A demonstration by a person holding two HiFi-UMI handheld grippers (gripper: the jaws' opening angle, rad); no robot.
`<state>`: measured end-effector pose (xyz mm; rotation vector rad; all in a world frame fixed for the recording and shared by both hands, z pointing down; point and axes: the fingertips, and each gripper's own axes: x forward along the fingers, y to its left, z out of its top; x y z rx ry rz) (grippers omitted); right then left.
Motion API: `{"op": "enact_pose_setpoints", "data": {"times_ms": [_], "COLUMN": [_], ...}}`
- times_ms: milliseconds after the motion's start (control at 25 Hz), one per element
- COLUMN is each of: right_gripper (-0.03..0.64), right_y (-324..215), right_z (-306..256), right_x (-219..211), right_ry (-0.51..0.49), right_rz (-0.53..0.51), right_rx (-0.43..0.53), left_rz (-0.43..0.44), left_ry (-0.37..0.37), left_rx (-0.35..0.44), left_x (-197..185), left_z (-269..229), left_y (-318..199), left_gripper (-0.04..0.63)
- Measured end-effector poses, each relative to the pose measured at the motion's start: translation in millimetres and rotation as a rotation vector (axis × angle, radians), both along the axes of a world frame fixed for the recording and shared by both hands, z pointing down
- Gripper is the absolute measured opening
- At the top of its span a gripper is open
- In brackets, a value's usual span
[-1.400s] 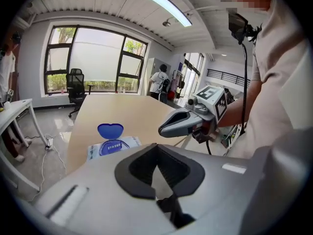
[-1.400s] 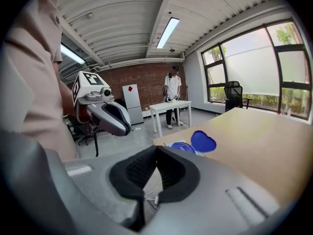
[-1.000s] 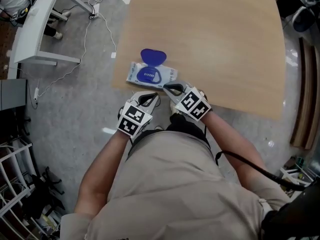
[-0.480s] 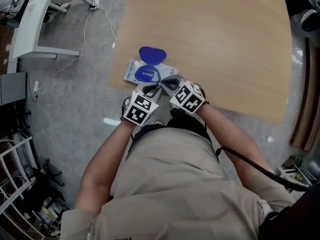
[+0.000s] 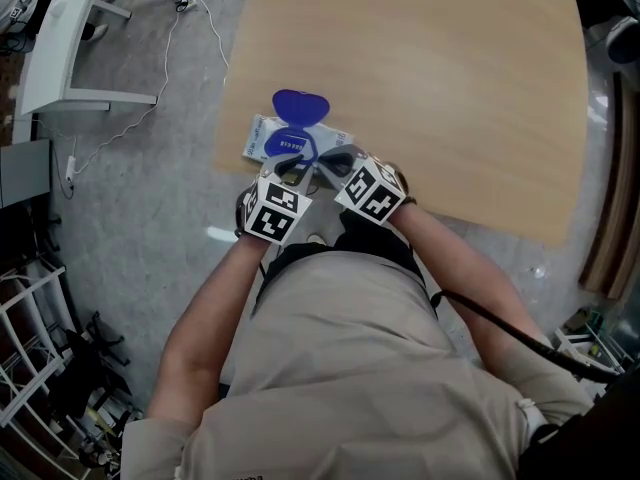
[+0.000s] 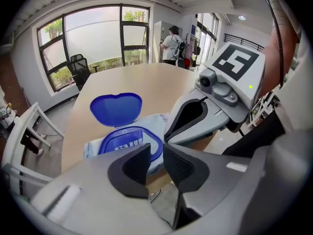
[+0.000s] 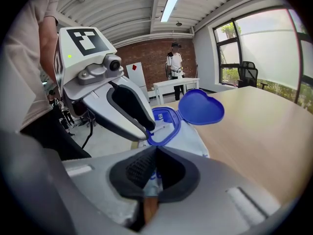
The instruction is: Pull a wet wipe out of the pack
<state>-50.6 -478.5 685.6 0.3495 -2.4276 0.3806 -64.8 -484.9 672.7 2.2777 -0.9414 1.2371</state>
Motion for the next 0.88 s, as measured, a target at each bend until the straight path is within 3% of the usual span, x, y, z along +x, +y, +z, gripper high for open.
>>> {"op": "enact_pose_setpoints", "data": {"times_ms": [280,440,880], "right_gripper": [0.002,0.002,0.002], "right_y": [0,-2,-2], "right_z": [7,7,10], "right_x": [-1,-2,1], "right_ry": [-0.015,-0.011,-0.009], "right_rz": [-0.01,-0.008,-0.008], "right_rx": [-0.013,-0.016,-0.026], "left_rz": [-0.016,-0.016,-0.035], "left_ry": [-0.105,-0.167,-0.22], "left_rx": [0.035,0.05,0.068], "left_x": [-6,-10,-13], "left_z": [11,16,18], "left_y": [-8,-12,-18], "left_gripper": [0.095,0.07,0.012]}}
